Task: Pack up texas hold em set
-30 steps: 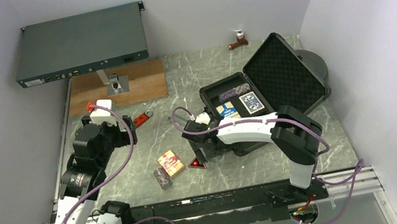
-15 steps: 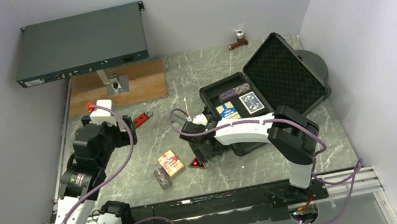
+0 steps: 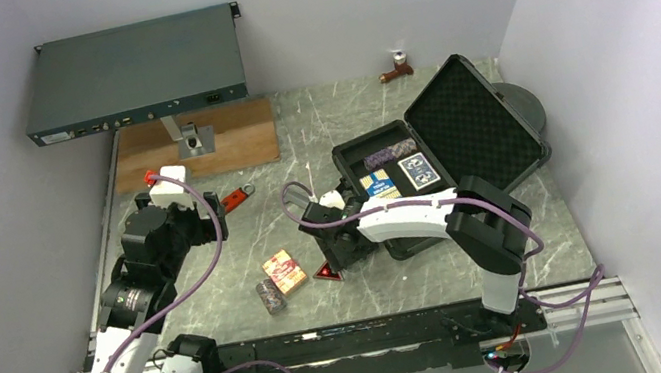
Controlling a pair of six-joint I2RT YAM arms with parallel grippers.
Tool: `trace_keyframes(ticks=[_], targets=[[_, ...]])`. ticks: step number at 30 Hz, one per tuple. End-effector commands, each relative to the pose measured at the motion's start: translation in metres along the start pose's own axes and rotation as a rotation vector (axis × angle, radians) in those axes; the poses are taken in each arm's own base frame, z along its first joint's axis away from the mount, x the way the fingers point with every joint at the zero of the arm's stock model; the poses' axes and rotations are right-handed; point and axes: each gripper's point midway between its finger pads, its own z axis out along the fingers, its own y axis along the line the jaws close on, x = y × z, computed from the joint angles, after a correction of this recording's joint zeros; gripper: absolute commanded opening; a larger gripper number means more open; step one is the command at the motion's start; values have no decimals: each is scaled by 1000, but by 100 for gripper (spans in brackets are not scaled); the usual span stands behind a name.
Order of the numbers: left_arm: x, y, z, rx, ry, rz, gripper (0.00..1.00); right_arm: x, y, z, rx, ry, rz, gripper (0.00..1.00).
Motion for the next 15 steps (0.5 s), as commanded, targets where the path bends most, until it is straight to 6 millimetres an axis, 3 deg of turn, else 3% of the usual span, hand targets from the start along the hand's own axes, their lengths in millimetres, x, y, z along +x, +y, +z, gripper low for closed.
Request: trace_keyframes(ticks=[1, 7, 15], targets=[[-9, 3, -2, -15, -28, -2, 95, 13, 6, 9, -26, 28, -18, 48], [-9, 5, -3, -25, -31, -2, 95, 2, 12, -1, -47, -16, -52, 37], [-9, 3, -2, -13, -28, -2, 95, -18, 13, -22, -36, -91, -75, 30]])
